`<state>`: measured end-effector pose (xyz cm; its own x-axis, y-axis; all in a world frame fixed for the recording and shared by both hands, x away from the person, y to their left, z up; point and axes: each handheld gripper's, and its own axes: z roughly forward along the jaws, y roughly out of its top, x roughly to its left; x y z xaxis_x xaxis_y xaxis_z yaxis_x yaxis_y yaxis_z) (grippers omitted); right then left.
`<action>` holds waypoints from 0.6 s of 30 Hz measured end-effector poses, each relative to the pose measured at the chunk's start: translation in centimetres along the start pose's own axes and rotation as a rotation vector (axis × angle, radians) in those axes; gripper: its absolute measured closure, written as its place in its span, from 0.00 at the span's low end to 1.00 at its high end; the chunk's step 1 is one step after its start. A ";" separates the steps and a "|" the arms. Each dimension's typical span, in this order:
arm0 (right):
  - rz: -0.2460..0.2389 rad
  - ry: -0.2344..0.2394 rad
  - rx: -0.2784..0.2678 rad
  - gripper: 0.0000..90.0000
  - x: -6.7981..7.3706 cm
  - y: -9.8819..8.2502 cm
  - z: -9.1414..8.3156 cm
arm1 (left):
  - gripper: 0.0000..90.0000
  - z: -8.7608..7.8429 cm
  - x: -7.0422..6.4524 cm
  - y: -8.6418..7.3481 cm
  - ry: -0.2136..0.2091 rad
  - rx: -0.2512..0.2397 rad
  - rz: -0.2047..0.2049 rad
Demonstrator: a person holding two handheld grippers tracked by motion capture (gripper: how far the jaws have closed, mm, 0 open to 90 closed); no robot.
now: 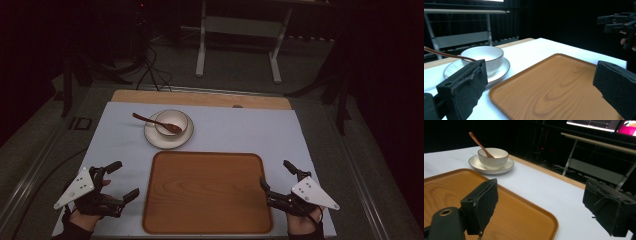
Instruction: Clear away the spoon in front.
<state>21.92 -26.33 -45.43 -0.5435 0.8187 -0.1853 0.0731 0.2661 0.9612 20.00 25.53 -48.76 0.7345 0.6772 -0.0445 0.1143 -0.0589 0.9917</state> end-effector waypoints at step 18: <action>0.024 0.012 0.004 0.14 0.4 0.8 -0.7 | 0.00 0.6 -0.4 -0.2 -0.124 0.023 0.011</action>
<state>21.16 -26.21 -44.61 -0.5517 0.8187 -0.1594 0.0901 0.2485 0.9644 20.14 24.83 -49.01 0.8129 0.5803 -0.0493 0.1198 -0.0837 0.9893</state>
